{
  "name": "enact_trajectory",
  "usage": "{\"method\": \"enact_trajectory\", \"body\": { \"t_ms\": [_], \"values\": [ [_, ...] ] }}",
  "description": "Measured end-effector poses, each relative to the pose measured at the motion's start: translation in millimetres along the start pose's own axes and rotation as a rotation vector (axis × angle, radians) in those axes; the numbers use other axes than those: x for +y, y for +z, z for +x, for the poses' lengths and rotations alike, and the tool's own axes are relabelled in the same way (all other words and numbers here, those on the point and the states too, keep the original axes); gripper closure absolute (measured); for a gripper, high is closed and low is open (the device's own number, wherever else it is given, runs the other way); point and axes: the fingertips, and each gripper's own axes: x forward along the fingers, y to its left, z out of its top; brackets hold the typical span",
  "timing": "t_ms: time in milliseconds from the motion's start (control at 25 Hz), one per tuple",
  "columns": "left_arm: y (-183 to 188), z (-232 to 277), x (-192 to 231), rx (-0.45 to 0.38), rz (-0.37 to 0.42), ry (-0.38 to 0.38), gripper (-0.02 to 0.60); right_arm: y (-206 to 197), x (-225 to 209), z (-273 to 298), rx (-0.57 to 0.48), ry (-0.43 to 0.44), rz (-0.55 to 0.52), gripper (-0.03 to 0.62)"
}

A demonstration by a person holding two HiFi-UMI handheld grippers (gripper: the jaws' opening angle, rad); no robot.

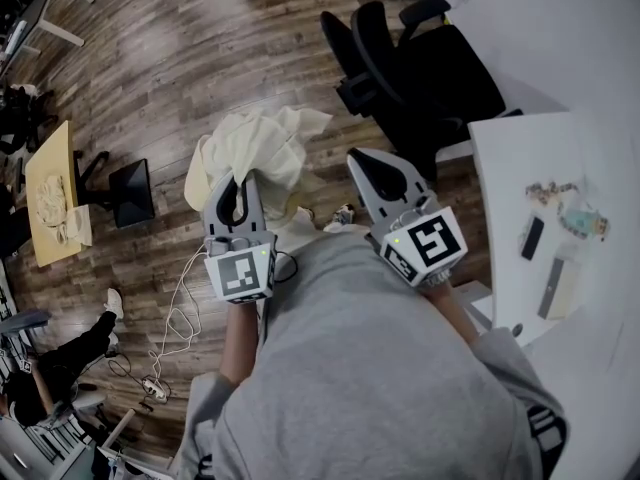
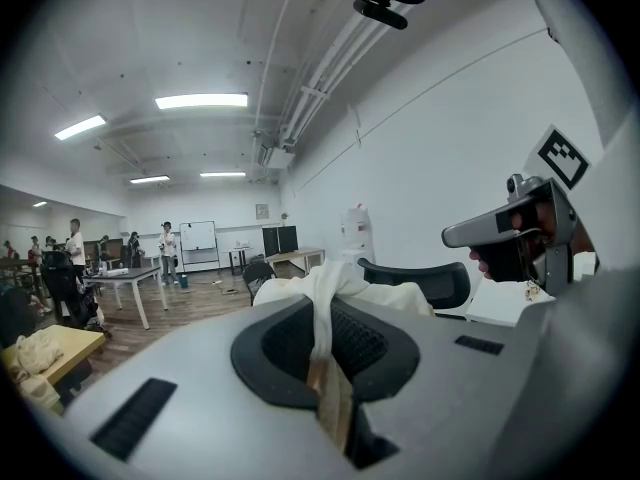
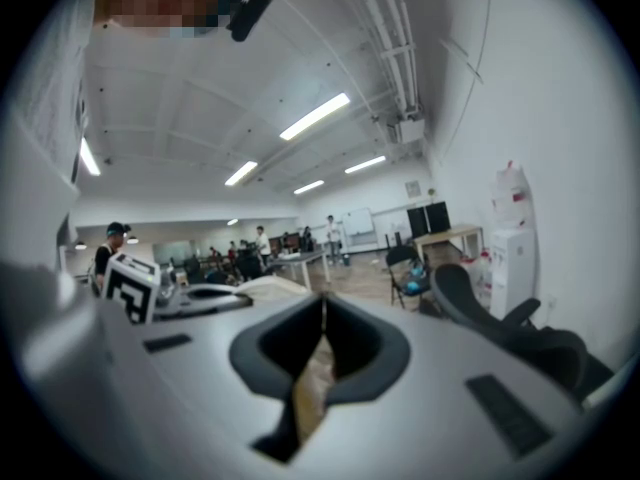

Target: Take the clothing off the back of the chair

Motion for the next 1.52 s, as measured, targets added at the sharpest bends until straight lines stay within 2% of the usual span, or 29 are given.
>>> {"method": "enact_trajectory", "body": {
  "t_ms": [680,840,1040,1240,1520],
  "values": [
    [2.6,3.3,-2.3,-0.02,0.003,-0.019,0.535,0.2,-0.3,-1.4,-0.002,0.0,-0.015,0.56],
    [1.9,3.0,-1.1,-0.024,0.025,-0.024,0.534,0.1,1.6,-1.9,0.0,0.002,-0.021,0.56],
    [-0.1,1.9,-1.9,-0.007,0.001,-0.023,0.535,-2.4,3.8,-3.5,0.003,0.002,-0.025,0.56],
    [-0.3,2.7,-2.1,-0.018,0.028,-0.037,0.535,-3.4,5.0,-2.9,0.003,-0.002,-0.023,0.56],
    [0.7,1.5,-0.3,-0.013,0.008,-0.033,0.534,-1.8,6.4,-1.9,0.003,-0.003,-0.024,0.56]
  ]
}}
